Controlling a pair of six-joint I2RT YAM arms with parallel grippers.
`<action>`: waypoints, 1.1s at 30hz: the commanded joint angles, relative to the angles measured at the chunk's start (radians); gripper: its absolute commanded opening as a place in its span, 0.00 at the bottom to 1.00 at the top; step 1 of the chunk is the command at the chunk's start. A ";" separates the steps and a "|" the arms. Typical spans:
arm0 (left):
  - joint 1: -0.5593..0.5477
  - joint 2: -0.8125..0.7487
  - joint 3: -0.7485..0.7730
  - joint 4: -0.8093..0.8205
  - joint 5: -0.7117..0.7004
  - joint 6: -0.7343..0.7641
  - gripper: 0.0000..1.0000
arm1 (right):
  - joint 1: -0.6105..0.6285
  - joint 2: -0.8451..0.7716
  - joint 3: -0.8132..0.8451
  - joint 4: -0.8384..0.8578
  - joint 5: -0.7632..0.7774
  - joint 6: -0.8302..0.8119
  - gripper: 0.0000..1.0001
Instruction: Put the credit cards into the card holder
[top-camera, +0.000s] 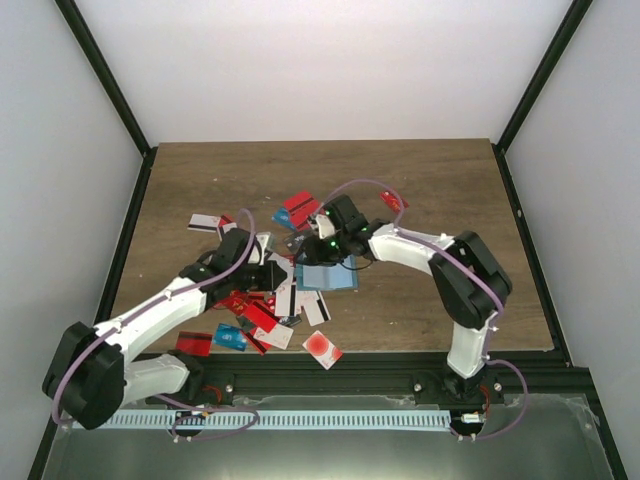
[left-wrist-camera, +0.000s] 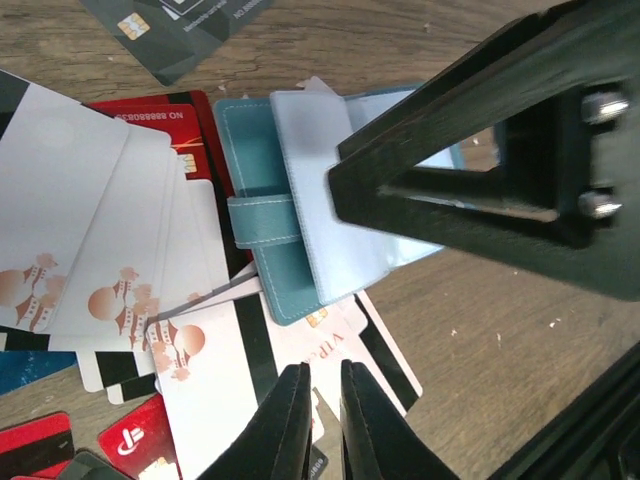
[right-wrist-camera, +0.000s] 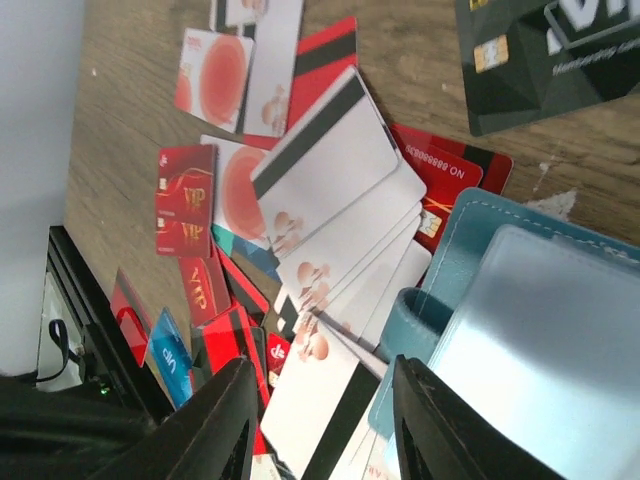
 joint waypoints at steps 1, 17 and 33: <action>-0.011 -0.051 -0.023 -0.037 0.043 0.016 0.13 | 0.006 -0.149 -0.044 -0.084 0.076 -0.053 0.40; -0.345 -0.123 -0.133 -0.047 -0.006 -0.143 0.26 | 0.169 -0.488 -0.509 -0.095 0.021 0.039 0.40; -0.422 -0.011 -0.225 0.261 -0.030 -0.249 0.23 | 0.408 -0.759 -0.846 0.126 0.164 0.670 0.44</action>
